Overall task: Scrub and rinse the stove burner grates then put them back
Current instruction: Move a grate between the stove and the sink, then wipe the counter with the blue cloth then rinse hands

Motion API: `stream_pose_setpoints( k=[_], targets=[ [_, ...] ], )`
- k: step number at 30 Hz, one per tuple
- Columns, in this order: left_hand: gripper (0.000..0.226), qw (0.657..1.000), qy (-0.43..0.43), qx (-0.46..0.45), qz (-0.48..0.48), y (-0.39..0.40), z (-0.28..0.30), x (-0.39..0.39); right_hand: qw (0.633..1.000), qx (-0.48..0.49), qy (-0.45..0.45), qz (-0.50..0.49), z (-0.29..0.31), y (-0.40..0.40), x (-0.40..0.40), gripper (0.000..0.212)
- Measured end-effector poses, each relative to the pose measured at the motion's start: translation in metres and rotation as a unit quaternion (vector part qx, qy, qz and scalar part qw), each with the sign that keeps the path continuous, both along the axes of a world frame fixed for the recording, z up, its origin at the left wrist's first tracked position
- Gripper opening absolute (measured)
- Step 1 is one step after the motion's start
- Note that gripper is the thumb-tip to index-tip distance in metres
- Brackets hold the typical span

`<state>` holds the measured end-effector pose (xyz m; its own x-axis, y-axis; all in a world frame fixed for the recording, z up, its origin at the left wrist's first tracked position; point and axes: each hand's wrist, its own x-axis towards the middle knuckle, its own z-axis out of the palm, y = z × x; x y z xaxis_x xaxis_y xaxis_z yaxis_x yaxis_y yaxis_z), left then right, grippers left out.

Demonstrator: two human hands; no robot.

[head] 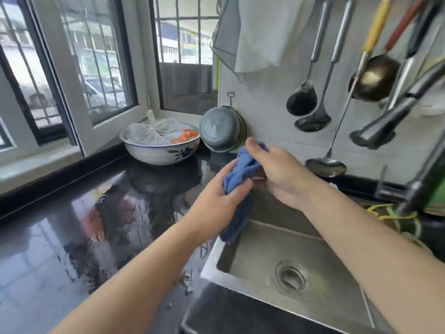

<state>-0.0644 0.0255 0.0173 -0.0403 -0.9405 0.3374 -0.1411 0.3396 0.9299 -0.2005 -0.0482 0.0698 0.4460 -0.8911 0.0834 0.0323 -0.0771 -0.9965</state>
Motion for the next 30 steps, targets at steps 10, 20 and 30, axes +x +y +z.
stream_pose_setpoints(
  k=[10,20,30],
  targets=[
    [0.044,0.976,0.019,0.138,-0.169,0.089,0.029,-0.108,0.986,0.105,-0.068,-0.106,0.009,0.126,-0.150,0.027],
    [0.059,0.922,-0.007,0.203,-0.329,0.108,0.014,-0.190,0.953,0.211,-0.085,-0.198,0.008,0.172,-0.218,0.047],
    [0.025,0.966,-0.009,0.237,-0.106,0.101,-0.004,-0.195,0.971,0.095,0.081,-0.203,-0.009,0.168,-0.250,0.028]
  ],
)
